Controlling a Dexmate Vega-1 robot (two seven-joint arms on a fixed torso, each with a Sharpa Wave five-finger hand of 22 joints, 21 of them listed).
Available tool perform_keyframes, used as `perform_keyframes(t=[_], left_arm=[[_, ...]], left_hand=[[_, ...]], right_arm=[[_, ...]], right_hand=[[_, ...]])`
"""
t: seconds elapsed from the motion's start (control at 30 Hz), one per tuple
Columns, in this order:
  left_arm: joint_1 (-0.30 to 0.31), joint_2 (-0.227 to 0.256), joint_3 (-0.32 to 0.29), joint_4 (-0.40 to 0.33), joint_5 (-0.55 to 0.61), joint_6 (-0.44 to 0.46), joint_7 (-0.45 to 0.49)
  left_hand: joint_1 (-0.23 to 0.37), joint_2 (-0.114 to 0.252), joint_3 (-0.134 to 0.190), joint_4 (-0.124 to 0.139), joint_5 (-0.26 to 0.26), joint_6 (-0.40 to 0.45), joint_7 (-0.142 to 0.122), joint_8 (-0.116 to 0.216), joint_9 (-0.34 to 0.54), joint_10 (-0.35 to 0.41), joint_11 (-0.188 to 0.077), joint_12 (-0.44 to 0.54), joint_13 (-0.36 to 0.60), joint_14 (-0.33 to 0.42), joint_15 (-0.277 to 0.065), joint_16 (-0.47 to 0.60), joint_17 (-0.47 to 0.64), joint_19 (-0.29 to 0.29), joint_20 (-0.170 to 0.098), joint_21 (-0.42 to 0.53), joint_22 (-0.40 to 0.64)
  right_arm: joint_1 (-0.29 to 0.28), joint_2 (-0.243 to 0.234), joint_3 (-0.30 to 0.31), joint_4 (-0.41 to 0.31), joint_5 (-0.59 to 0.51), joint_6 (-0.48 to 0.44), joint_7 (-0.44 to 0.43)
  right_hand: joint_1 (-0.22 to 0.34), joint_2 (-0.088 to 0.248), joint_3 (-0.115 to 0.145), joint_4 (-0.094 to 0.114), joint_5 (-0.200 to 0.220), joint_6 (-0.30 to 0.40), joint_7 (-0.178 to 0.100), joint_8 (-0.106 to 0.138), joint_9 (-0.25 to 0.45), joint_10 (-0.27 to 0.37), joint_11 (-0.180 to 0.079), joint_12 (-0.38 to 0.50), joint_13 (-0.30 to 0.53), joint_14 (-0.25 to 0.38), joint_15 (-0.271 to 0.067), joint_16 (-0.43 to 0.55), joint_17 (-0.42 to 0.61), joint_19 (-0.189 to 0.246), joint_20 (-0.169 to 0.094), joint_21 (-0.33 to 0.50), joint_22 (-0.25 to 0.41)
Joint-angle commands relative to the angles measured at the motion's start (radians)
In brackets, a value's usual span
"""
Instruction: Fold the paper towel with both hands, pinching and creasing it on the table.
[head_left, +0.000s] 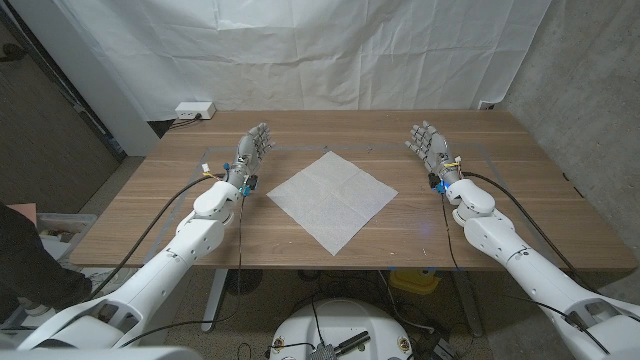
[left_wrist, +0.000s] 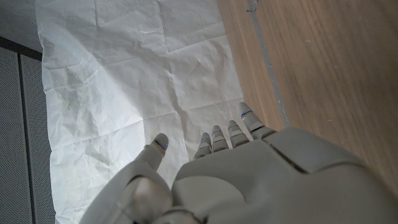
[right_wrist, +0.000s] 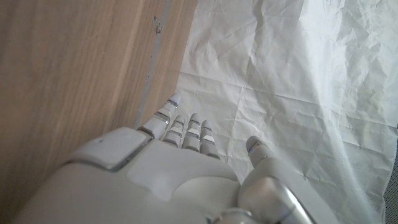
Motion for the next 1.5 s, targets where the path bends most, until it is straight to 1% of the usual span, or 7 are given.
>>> perform_keyframes(t=[0.03, 0.3, 0.37, 0.57, 0.77, 1.23, 1.5], left_arm=[[0.027, -0.029, -0.065, -0.031, 0.084, 0.053, -0.026], [0.039, -0.024, -0.077, -0.068, 0.186, 0.087, -0.031], [0.042, -0.02, -0.075, -0.073, 0.222, 0.079, -0.03], [0.053, 0.014, -0.061, -0.116, 0.355, 0.067, -0.026], [0.055, 0.041, -0.048, -0.141, 0.469, 0.061, -0.028], [0.104, 0.095, -0.057, -0.266, 0.656, 0.127, -0.022], [0.154, 0.14, -0.076, -0.357, 0.747, 0.169, -0.03]], left_hand=[[0.007, 0.079, 0.007, -0.001, 0.006, -0.008, -0.001, 0.005, 0.001, 0.003, -0.012, 0.003, 0.004, -0.01, -0.001, 0.005, 0.001, -0.01, -0.002, 0.003, 0.001], [0.007, 0.078, 0.008, -0.001, 0.006, -0.008, -0.004, 0.005, 0.001, 0.002, -0.013, 0.003, 0.004, -0.009, -0.002, 0.005, 0.001, -0.01, -0.001, 0.001, 0.001], [0.007, 0.078, 0.008, -0.001, 0.006, -0.007, -0.008, 0.006, 0.001, 0.003, -0.014, 0.003, 0.004, -0.01, -0.003, 0.005, 0.001, -0.014, 0.006, -0.001, 0.001], [0.007, 0.072, 0.007, -0.004, 0.005, 0.018, -0.019, 0.013, 0.001, 0.022, -0.02, 0.01, 0.004, 0.001, -0.007, 0.007, 0.0, -0.012, 0.014, -0.005, 0.001], [0.013, 0.082, 0.015, -0.006, 0.006, 0.046, -0.023, 0.02, 0.001, 0.05, -0.025, 0.019, 0.004, 0.012, -0.009, 0.009, -0.001, -0.005, 0.013, -0.006, 0.001], [0.018, 0.078, 0.021, -0.011, 0.005, 0.067, -0.037, 0.021, 0.0, 0.061, -0.033, 0.019, 0.004, 0.017, -0.019, 0.007, -0.002, 0.0, 0.003, -0.01, 0.001], [0.022, 0.079, 0.025, -0.012, 0.005, 0.084, -0.042, 0.022, 0.001, 0.076, -0.035, 0.023, 0.003, 0.02, -0.024, 0.006, -0.003, 0.002, 0.0, -0.012, 0.001]], right_arm=[[-0.023, 0.054, 0.066, -0.007, -0.057, -0.028, 0.039], [-0.029, 0.082, 0.096, -0.009, -0.087, -0.049, 0.059], [-0.031, 0.089, 0.103, -0.006, -0.091, -0.047, 0.066], [-0.032, 0.104, 0.114, -0.003, -0.105, -0.056, 0.073], [-0.023, 0.12, 0.118, 0.012, -0.118, -0.048, 0.086], [-0.031, 0.133, 0.124, 0.004, -0.133, -0.048, 0.096], [-0.04, 0.143, 0.124, 0.005, -0.133, -0.044, 0.1]], right_hand=[[0.008, 0.015, 0.006, 0.001, 0.007, 0.01, -0.003, 0.006, 0.002, 0.007, -0.002, 0.005, 0.005, 0.012, 0.001, 0.006, 0.001, 0.007, 0.0, 0.007, 0.003], [0.008, 0.015, 0.006, 0.001, 0.007, 0.011, -0.002, 0.006, 0.002, 0.006, -0.002, 0.004, 0.005, 0.012, 0.001, 0.006, 0.001, 0.007, 0.001, 0.007, 0.003], [0.008, 0.015, 0.006, 0.001, 0.007, 0.011, -0.001, 0.007, 0.002, 0.007, -0.001, 0.005, 0.005, 0.012, 0.001, 0.006, 0.001, 0.006, 0.0, 0.007, 0.003], [0.007, 0.014, 0.006, 0.001, 0.007, 0.011, -0.002, 0.007, 0.002, 0.009, 0.0, 0.005, 0.005, 0.012, 0.002, 0.006, 0.001, 0.006, 0.001, 0.007, 0.003], [0.002, 0.008, 0.001, 0.003, 0.005, 0.011, -0.001, 0.007, 0.002, 0.008, -0.001, 0.005, 0.005, 0.012, 0.003, 0.007, 0.003, 0.007, 0.002, 0.007, 0.003], [-0.001, -0.001, -0.003, 0.001, 0.004, 0.009, 0.0, 0.006, 0.002, 0.006, 0.002, 0.004, 0.005, 0.011, 0.005, 0.006, 0.002, 0.007, 0.004, 0.007, 0.003], [-0.001, 0.001, -0.001, 0.0, 0.005, 0.01, 0.0, 0.006, 0.002, 0.007, 0.002, 0.004, 0.005, 0.01, 0.004, 0.005, 0.001, 0.006, 0.004, 0.007, 0.003]])
